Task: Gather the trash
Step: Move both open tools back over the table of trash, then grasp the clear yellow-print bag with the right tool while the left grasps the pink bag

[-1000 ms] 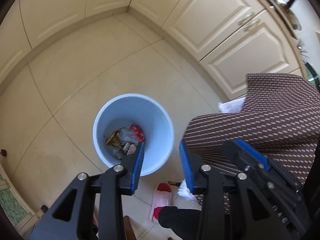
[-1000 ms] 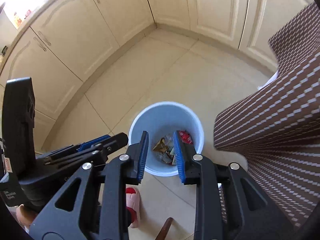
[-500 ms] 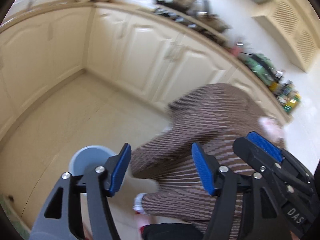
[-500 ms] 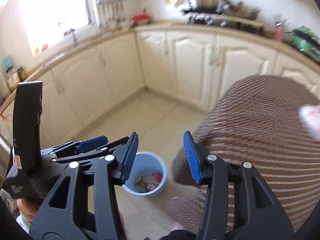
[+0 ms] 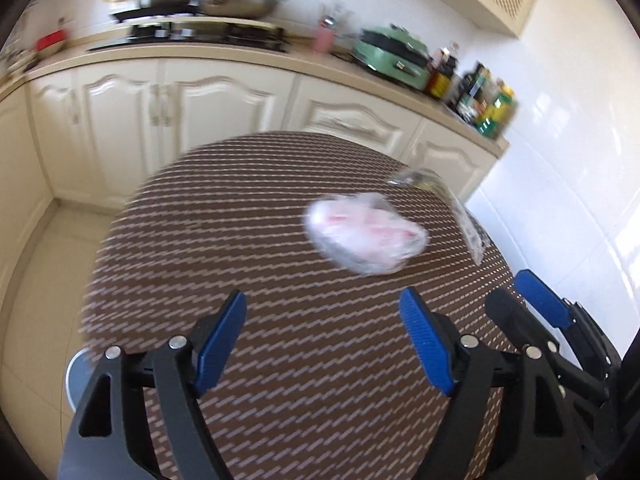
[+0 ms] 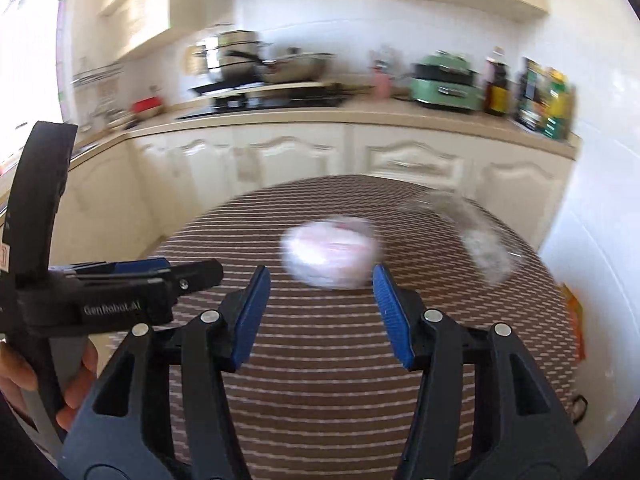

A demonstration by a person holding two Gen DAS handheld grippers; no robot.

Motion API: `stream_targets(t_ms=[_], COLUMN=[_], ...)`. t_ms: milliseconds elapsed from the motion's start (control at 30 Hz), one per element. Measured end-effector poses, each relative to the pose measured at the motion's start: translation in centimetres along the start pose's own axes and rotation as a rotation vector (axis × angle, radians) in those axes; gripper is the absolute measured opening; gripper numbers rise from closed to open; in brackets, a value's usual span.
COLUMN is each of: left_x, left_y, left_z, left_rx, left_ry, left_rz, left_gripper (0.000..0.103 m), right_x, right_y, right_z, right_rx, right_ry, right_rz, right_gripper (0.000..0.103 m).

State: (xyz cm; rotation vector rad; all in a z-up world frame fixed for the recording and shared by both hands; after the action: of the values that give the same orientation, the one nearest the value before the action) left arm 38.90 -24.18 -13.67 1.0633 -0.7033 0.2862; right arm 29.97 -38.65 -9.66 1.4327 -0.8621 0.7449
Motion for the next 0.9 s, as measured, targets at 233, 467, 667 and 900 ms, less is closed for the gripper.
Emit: stream_targets(t_ms=[233,467,667,900], left_x=[2.4,4.2,5.6,5.9], left_y=[-7.1,-10.8,-12.6,-12.5], left_z=[2.6,2.9,4.3,5.3], left_rx=[0.097,0.171,0.167,0.147], left_ry=[0.0,0.006,-0.048,-0.078], left_rz=[-0.059,-0.082,-0.09,-0.054], left_gripper=[0.077,0.078,0.066,0.043], right_x=[-0.1,-0.1,0.9,0.6], right_y=[-3.6,-7.7,-11.3,-15.9], right_z=[7.5,10.9,12.8,14.8], right_rx=[-0.085,-0.114,-0.205,-0.268], right_ry=[-0.035,-0.023,0.035,0.037], right_rz=[-0.051,-0.103,-0.134,-0.233], right_gripper=[0.059,0.064,0.069,0.069])
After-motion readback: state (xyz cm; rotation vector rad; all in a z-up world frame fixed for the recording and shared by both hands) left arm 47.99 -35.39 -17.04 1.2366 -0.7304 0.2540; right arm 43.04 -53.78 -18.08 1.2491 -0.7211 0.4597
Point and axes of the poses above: each gripper's, at about its wrist camera, not at the fingertips, and y roughly against the way its jaws point, z to its right, x to its top, the point moved 5 cm from there along -y, roughly the way its jaws point
